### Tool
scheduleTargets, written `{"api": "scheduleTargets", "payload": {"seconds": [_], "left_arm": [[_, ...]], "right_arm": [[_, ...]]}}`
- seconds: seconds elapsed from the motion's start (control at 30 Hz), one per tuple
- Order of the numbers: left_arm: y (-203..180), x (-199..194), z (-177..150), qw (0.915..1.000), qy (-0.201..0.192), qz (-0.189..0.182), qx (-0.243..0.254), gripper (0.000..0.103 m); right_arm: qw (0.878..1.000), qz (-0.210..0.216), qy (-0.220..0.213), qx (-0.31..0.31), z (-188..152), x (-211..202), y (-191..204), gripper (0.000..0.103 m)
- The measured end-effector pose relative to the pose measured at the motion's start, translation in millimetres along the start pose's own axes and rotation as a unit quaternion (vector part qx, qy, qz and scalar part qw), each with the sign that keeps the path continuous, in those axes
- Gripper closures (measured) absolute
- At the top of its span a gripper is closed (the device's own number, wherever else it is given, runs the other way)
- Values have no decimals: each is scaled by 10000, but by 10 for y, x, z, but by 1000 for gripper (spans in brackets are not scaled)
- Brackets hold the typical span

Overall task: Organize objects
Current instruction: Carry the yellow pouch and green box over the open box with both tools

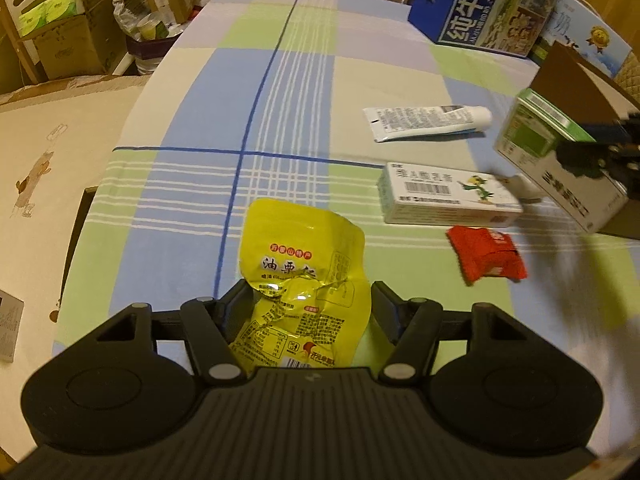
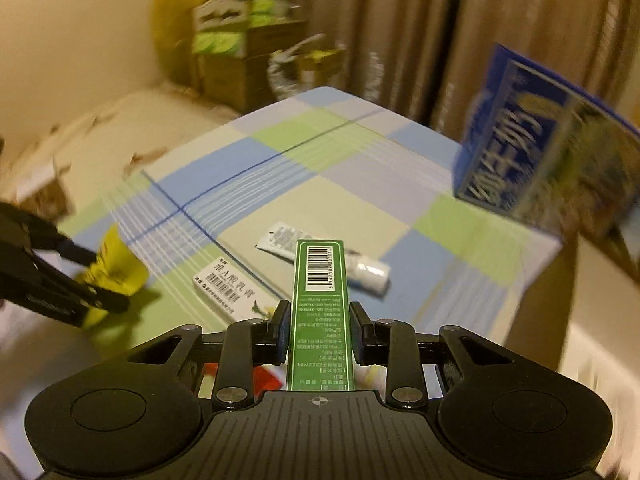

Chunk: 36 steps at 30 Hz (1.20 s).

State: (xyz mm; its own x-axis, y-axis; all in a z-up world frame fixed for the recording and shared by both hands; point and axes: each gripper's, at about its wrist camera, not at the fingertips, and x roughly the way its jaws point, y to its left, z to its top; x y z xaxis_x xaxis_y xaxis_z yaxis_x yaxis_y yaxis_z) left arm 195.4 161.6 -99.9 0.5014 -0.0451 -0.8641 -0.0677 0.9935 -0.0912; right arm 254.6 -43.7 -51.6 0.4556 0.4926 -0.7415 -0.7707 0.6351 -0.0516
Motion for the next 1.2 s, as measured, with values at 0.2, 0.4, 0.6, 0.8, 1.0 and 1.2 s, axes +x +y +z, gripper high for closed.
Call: {"api": "scheduleTargets", "payload": {"seconds": [0.2, 0.4, 0.6, 0.8, 1.0, 1.2], "left_arm": [[-169, -137, -34, 9998, -88, -163, 118, 44], [-428, -268, -90, 9986, -148, -376, 335, 45], [-738, -367, -139, 9962, -171, -600, 602, 45], [-1097, -466, -143, 9925, -246, -815, 882, 45], [-1471, -545, -100, 9874, -366, -1017, 1153, 45], [-1863, -579, 1, 9816, -483, -1196, 1411, 45]], "right_arm": [[9962, -54, -28, 865, -230, -441, -181, 76], [9898, -242, -40, 1401, -529, -803, -314, 76], [9839, -383, -61, 1744, -831, -1148, -399, 76], [9795, -533, -186, 1933, -1022, -1461, -480, 76], [9745, -700, -362, 2100, -1157, -1751, -635, 76], [9687, -882, -556, 2251, -1267, -2032, -836, 76]]}}
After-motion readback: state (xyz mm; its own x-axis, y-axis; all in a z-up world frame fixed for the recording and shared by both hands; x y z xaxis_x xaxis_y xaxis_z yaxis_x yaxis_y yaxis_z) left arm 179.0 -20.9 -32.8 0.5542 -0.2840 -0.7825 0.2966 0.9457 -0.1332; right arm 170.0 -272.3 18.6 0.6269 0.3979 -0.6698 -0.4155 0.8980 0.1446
